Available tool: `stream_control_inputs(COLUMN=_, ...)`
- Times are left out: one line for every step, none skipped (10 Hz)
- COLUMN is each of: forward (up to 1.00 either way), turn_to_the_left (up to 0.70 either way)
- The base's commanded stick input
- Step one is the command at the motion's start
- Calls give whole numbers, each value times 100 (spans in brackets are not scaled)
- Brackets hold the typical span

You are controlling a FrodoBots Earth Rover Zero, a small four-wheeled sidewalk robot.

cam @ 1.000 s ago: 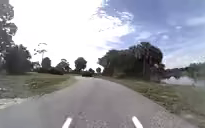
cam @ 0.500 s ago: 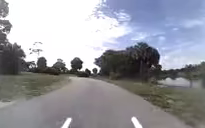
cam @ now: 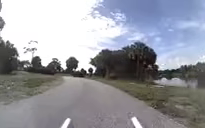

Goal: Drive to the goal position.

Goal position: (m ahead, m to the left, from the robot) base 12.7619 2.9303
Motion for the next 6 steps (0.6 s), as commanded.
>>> stream_control_inputs(forward=69, turn_to_the_left=29)
stream_control_inputs(forward=69, turn_to_the_left=25)
stream_control_inputs(forward=69, turn_to_the_left=21)
stream_control_inputs(forward=69, turn_to_the_left=18)
stream_control_inputs(forward=69, turn_to_the_left=14)
stream_control_inputs(forward=69, turn_to_the_left=10)
